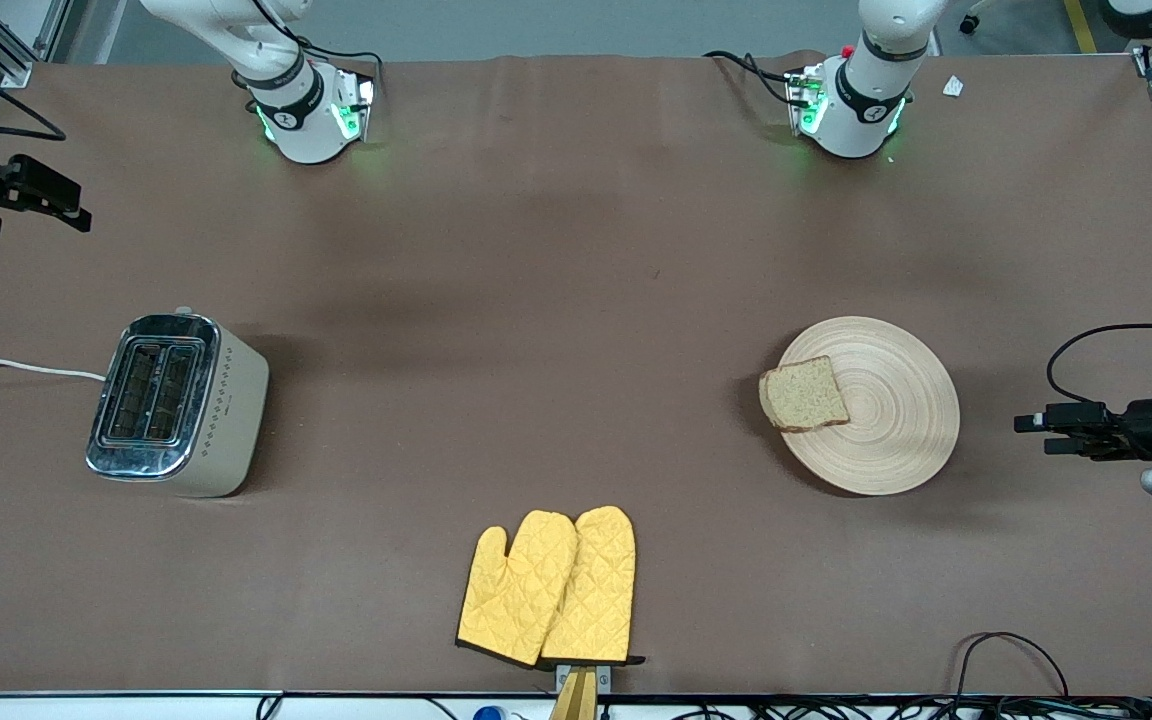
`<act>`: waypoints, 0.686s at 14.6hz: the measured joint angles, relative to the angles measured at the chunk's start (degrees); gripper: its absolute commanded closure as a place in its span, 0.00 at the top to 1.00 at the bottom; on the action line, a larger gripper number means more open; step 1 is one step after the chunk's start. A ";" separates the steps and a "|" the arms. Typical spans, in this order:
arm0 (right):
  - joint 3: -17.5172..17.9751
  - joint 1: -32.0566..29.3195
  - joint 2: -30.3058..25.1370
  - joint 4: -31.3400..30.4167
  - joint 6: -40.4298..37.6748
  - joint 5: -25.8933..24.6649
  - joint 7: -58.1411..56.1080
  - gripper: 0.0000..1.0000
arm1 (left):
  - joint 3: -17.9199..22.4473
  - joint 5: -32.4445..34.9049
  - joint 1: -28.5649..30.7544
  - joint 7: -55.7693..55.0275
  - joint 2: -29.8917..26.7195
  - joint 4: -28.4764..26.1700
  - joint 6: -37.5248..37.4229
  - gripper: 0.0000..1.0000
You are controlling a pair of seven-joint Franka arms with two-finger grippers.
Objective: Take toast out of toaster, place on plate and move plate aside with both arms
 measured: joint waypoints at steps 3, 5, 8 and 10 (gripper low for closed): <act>-0.34 -0.25 0.00 0.17 0.06 -0.04 0.01 1.00 | -0.06 2.02 -6.44 -7.55 -8.62 0.15 -2.89 1.00; -0.51 -0.37 0.03 0.19 0.07 -0.04 0.01 1.00 | -0.05 4.93 -9.79 -10.01 -13.74 0.16 -4.19 1.00; -0.62 -0.60 0.23 0.20 0.08 -0.04 0.02 1.00 | 0.16 6.50 -10.86 -10.86 -19.69 0.01 -6.38 1.00; -0.73 -1.14 0.50 0.20 0.09 -0.04 0.01 1.00 | 0.80 6.53 -10.26 -10.85 -21.30 -0.10 -6.90 1.00</act>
